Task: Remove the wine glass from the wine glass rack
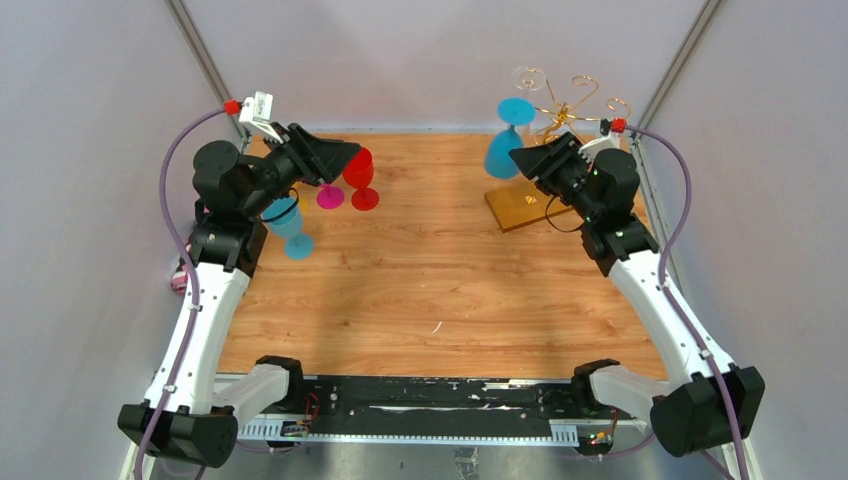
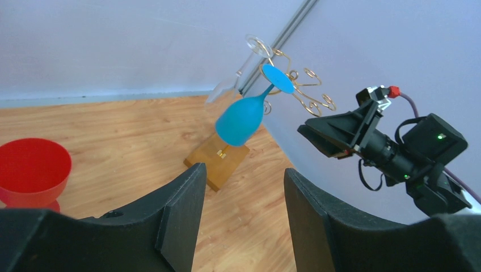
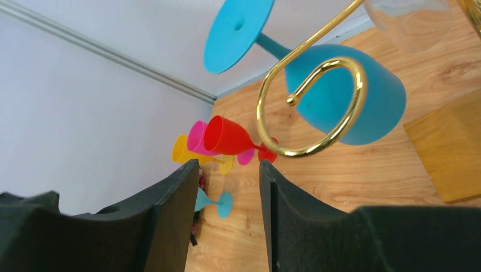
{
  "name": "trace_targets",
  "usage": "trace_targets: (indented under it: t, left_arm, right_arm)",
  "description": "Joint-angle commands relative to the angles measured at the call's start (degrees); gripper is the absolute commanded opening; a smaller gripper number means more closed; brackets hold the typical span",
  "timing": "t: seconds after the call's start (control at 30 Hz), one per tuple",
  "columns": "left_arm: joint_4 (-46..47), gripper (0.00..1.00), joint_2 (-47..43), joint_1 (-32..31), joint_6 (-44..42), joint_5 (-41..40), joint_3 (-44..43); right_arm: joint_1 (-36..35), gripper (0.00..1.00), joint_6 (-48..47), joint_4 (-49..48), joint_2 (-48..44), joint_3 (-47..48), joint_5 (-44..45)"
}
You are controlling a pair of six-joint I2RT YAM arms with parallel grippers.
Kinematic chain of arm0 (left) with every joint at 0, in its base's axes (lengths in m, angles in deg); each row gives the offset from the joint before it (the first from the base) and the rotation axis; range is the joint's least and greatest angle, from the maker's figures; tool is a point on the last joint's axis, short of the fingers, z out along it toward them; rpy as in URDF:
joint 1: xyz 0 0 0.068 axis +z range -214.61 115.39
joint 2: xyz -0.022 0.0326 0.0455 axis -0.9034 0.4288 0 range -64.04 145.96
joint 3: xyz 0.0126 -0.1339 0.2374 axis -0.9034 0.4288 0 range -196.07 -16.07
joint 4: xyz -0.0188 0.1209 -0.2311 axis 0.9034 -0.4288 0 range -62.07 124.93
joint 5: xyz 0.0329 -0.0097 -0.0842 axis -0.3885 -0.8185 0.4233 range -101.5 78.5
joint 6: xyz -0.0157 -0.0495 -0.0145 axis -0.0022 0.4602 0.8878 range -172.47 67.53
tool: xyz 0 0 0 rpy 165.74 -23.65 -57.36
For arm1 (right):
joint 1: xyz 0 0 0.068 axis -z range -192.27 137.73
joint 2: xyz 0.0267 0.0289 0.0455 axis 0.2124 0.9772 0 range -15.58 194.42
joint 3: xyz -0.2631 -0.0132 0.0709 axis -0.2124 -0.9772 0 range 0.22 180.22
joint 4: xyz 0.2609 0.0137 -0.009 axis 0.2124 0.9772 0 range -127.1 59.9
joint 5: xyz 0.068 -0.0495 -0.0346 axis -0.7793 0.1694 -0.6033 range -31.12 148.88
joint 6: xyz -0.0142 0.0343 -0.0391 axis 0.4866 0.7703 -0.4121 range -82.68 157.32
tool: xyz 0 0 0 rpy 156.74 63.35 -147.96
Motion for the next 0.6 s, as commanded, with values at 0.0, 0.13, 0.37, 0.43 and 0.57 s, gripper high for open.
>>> trace_targets:
  t: [0.0, 0.13, 0.37, 0.43, 0.57]
  left_arm:
    - [3.38, 0.57, -2.46, -0.29, 0.47, 1.29, 1.43]
    - [3.38, 0.57, -3.44, -0.29, 0.18, 1.60, 2.28]
    - [3.40, 0.56, -4.70, -0.29, 0.61, 2.14, 2.44]
    - [3.39, 0.56, -4.99, -0.30, 0.64, 2.57, 2.49]
    - [3.22, 0.56, -5.54, -0.29, 0.29, 2.60, 2.87]
  right_arm:
    - [0.90, 0.47, 5.47, -9.15, 1.93, -0.05, 4.37]
    - [1.05, 0.47, 5.54, -11.51, 4.10, 1.17, 5.07]
    - [1.99, 0.49, 7.83, -14.34, 7.54, 2.28, 5.97]
    - [2.19, 0.49, 8.39, -15.48, 8.52, 2.55, 5.92]
    - [2.50, 0.48, 9.67, -16.36, 8.84, 2.63, 4.20]
